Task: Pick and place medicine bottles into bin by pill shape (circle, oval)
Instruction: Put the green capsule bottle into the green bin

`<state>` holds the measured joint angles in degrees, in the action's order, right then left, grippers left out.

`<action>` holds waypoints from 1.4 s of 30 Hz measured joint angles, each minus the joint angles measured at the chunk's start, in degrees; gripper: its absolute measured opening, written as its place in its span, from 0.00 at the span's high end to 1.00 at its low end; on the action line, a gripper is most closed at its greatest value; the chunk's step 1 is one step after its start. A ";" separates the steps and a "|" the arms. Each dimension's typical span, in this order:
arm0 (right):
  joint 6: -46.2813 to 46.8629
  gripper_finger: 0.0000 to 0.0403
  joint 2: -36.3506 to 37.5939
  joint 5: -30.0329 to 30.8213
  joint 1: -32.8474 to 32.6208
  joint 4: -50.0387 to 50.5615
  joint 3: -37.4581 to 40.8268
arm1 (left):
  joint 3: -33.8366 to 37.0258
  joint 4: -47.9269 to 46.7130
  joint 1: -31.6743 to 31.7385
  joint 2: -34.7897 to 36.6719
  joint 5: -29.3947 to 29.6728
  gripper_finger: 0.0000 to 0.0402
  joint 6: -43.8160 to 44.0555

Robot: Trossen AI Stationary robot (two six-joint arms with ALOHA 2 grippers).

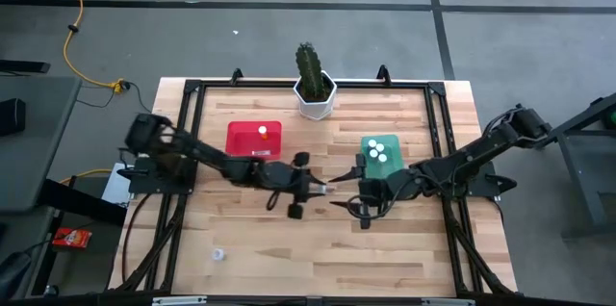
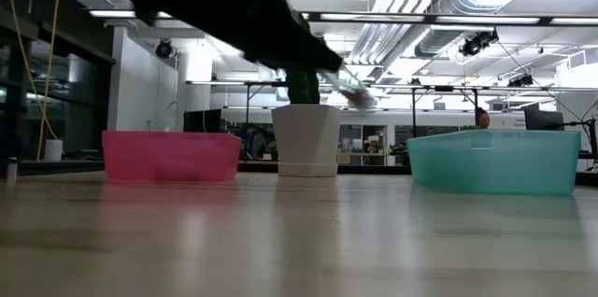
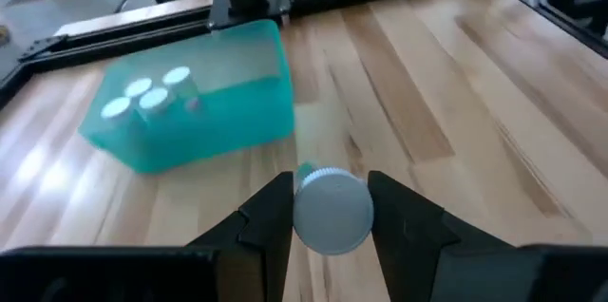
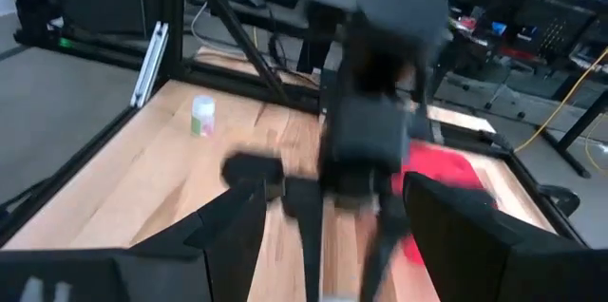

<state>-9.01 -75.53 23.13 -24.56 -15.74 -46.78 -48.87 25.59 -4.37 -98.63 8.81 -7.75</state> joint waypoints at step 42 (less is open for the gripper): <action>0.14 0.40 0.26 -0.06 -0.35 0.04 0.02 | -34.94 -5.71 8.54 -30.49 -2.73 0.72 1.57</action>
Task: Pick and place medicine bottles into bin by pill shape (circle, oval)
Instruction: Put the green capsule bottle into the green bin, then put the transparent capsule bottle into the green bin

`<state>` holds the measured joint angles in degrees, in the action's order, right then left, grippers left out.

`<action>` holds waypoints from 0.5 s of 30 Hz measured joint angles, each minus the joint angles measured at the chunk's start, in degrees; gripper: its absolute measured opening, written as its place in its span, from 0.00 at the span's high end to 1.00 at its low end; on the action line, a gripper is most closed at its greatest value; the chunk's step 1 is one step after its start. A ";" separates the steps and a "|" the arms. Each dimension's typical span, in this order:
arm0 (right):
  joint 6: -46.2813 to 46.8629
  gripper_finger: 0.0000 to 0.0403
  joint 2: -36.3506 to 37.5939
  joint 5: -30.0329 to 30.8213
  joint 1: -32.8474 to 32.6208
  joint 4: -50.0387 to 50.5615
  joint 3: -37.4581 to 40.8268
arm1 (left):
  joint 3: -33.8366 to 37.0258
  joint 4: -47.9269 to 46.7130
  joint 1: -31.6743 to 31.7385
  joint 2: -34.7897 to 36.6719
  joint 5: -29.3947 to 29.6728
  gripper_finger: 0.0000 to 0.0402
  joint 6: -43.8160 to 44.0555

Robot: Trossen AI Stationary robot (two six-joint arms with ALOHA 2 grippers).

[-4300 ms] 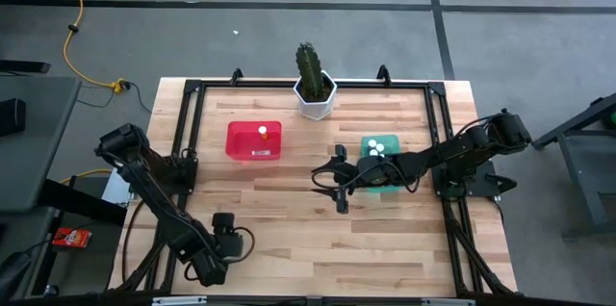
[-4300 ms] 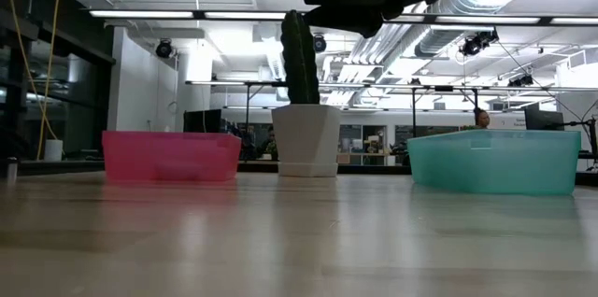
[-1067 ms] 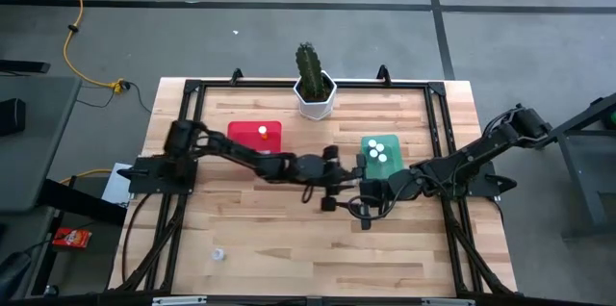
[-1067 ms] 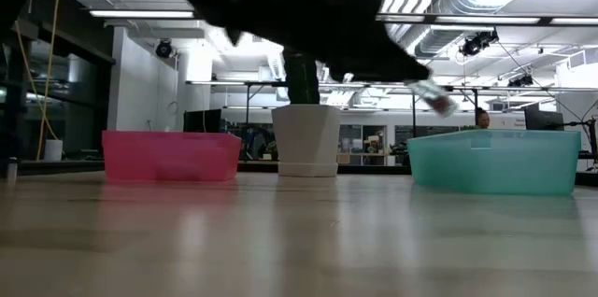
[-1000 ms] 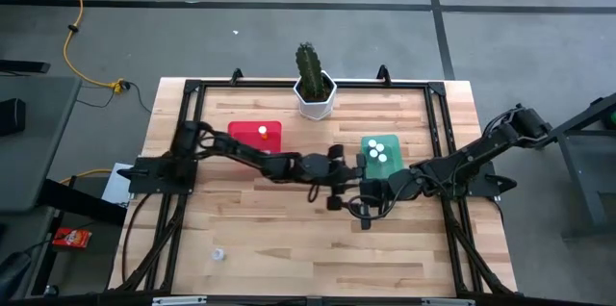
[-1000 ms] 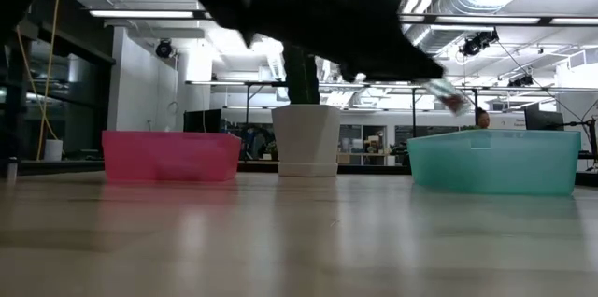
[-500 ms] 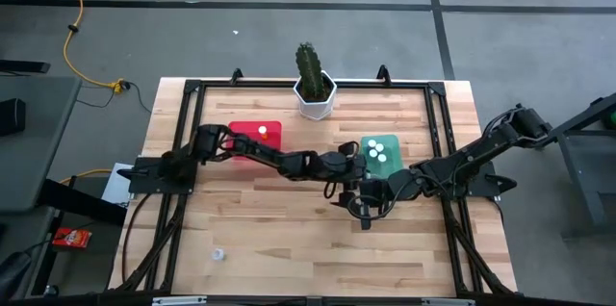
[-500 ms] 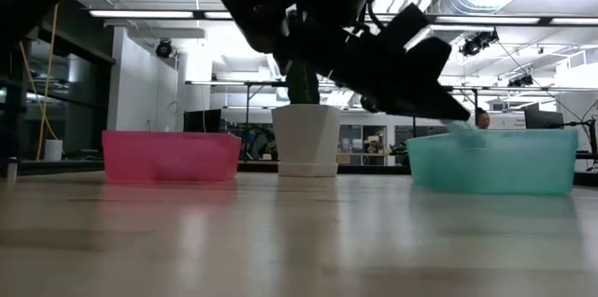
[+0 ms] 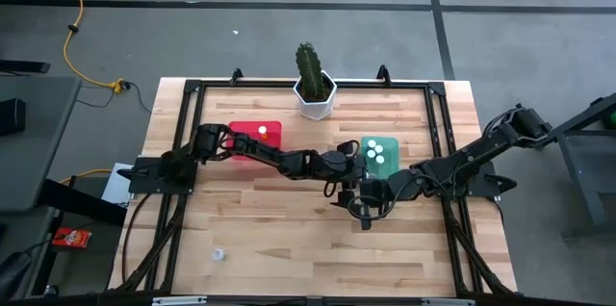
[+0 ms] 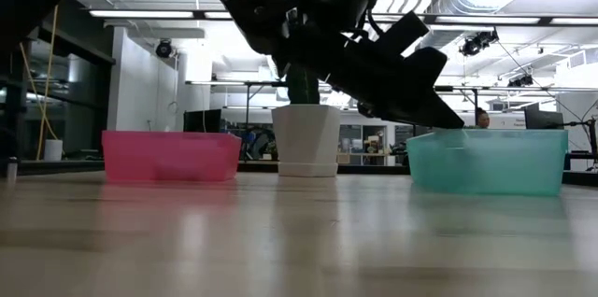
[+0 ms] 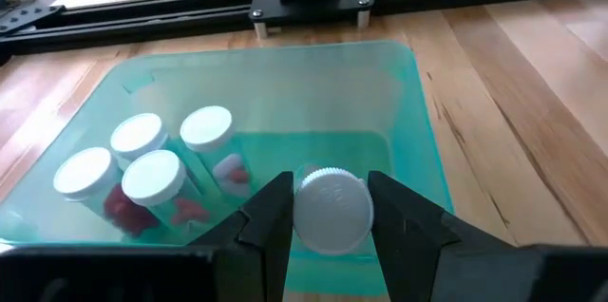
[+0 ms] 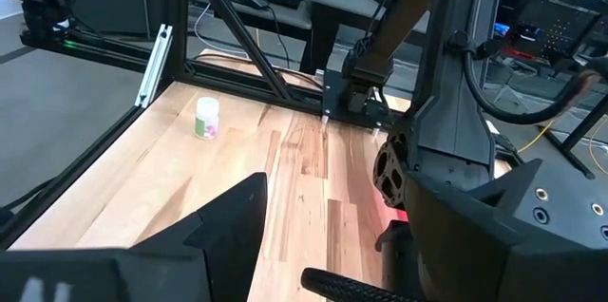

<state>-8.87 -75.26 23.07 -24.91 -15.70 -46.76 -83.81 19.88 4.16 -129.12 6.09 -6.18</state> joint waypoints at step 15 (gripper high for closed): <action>-0.12 0.40 -0.02 -0.02 0.00 -0.01 0.00 | 0.00 -1.22 0.33 0.15 -0.92 0.51 0.99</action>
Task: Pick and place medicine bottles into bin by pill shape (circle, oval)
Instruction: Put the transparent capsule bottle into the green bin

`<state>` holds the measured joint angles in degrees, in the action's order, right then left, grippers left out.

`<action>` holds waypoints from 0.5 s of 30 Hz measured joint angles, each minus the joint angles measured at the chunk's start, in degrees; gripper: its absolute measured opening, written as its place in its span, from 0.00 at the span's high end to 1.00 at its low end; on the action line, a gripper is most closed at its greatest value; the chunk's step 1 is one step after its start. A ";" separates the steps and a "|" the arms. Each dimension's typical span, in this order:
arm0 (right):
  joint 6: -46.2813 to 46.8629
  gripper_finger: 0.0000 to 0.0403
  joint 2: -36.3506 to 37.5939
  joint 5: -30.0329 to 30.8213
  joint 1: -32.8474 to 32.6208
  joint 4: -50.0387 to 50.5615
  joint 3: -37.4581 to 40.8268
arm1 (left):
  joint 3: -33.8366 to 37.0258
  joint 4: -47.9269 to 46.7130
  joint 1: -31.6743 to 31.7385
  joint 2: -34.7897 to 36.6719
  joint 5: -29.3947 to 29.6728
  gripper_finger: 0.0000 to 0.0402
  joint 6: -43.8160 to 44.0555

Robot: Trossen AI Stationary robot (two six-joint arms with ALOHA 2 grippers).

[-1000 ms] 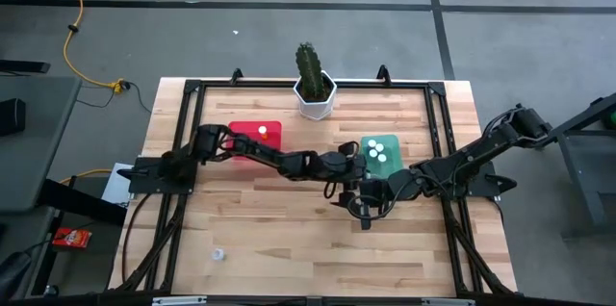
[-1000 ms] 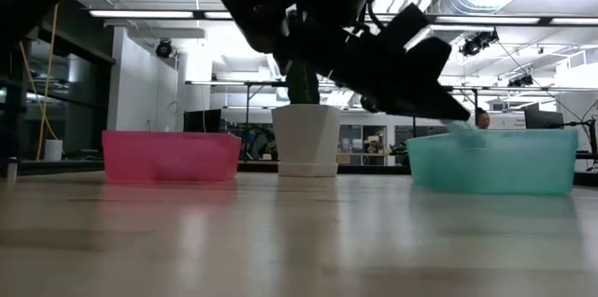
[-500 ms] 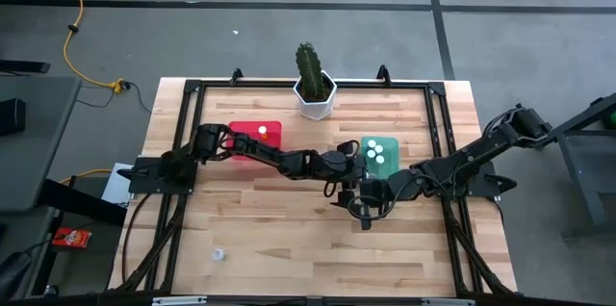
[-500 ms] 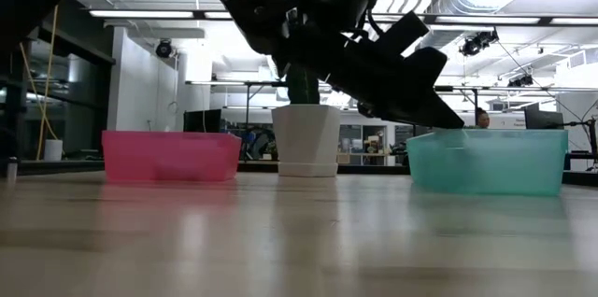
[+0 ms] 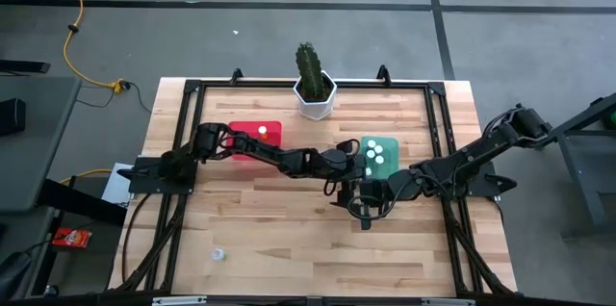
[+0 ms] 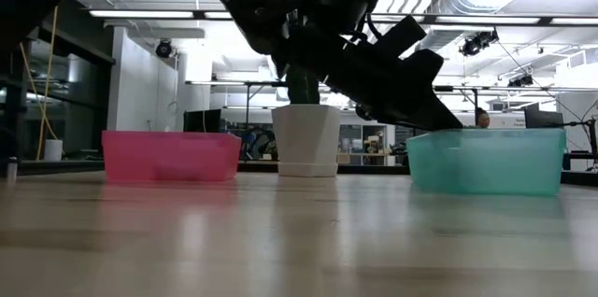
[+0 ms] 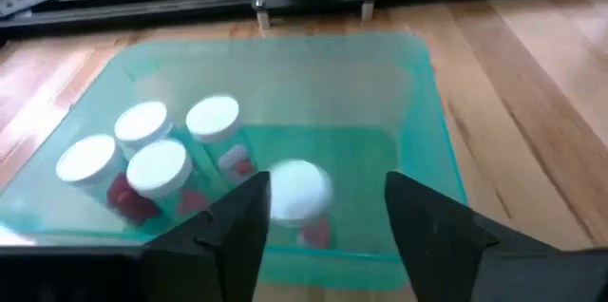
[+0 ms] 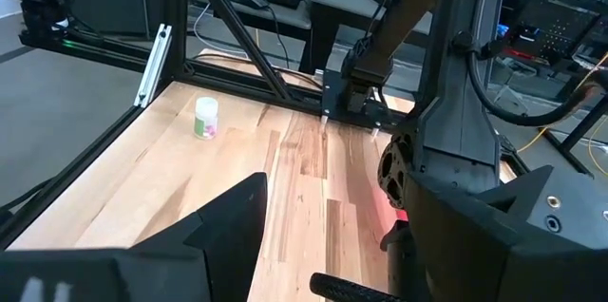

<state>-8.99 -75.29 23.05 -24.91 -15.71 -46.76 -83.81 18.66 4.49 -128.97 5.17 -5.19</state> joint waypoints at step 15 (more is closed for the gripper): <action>-3.39 0.40 -0.02 1.63 -0.94 -4.54 -0.02 | 1.03 -23.41 1.53 16.11 3.07 0.40 -2.59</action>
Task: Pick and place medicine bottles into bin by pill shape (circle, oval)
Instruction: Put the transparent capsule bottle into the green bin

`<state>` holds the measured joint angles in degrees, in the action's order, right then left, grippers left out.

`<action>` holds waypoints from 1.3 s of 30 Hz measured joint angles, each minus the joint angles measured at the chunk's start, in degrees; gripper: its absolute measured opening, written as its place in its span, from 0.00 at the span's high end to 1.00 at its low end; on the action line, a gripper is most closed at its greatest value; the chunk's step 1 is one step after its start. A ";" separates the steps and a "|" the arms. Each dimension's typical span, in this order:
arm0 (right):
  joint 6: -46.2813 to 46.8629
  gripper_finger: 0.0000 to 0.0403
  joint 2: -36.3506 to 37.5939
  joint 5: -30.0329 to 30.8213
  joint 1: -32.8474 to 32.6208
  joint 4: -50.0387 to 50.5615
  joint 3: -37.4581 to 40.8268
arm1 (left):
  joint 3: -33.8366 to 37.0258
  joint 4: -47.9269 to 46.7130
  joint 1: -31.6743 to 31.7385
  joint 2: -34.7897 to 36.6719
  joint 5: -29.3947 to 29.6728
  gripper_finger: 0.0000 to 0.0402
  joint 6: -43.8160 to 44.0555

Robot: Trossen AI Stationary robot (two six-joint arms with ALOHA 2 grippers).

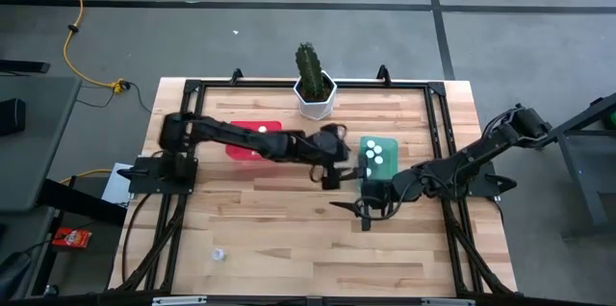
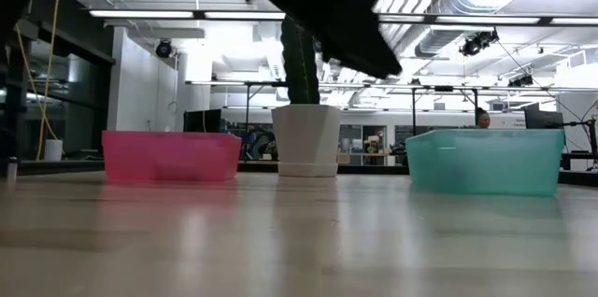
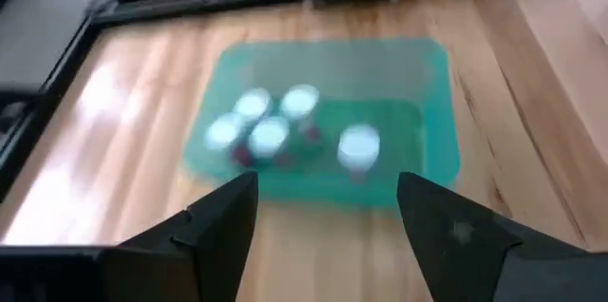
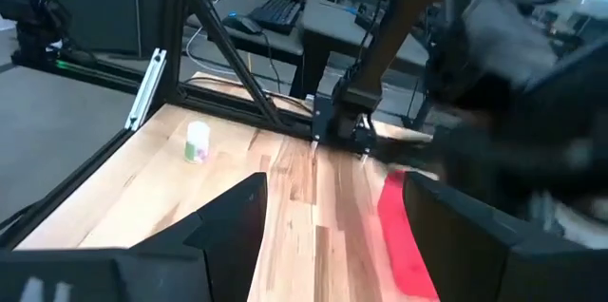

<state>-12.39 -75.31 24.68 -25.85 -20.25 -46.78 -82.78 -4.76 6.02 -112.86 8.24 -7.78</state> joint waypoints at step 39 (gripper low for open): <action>4.21 0.40 0.42 6.63 -1.02 3.27 0.00 | 58.73 32.39 -27.24 58.78 8.53 0.46 4.10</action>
<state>-8.18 -74.89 31.31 -26.87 -16.98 -46.78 -24.05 27.64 -21.21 -54.08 16.77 -3.68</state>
